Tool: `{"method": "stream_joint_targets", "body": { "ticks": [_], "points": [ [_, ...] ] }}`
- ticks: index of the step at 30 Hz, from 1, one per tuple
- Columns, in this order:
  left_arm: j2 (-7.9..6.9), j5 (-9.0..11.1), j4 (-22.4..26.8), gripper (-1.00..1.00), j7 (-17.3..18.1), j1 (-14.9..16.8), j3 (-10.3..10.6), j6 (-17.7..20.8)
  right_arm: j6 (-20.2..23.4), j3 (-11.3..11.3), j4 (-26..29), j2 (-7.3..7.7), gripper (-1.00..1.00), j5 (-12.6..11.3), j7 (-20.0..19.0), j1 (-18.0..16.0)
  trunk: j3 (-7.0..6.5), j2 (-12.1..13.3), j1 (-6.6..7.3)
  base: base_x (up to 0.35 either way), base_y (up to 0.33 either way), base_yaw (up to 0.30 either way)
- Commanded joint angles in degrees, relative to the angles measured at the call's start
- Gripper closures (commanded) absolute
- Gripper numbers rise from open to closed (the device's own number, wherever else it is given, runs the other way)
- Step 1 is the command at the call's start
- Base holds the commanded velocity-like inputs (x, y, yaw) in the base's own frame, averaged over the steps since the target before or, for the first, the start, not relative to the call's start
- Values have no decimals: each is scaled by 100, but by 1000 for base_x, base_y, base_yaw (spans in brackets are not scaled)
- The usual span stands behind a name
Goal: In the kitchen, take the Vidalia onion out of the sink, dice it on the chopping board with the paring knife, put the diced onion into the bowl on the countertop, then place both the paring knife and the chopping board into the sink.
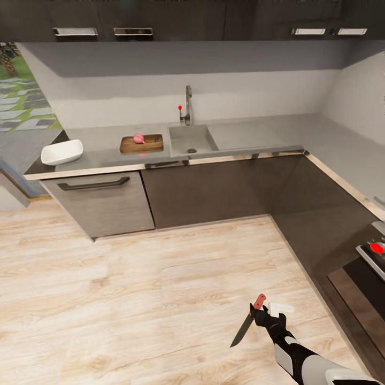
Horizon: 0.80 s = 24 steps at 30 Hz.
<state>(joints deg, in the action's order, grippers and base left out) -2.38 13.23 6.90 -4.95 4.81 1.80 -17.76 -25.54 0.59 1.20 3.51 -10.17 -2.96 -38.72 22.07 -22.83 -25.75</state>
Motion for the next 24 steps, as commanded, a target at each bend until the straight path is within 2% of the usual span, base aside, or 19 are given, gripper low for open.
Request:
{"method": "stream_joint_targets", "body": {
  "ticks": [1, 24],
  "points": [
    [0, 21, -3, -100, -16, 3, 22, -17, -20, 9, -9, 1, 100, -55, -38, -4, -1, -9, -3, 0, 0, 0],
    [-8, 21, -1, -100, -24, 3, 22, -19, -13, 11, -15, -4, 100, -55, -38, -4, -206, -9, -3, 0, 0, 0]
  ]
}}
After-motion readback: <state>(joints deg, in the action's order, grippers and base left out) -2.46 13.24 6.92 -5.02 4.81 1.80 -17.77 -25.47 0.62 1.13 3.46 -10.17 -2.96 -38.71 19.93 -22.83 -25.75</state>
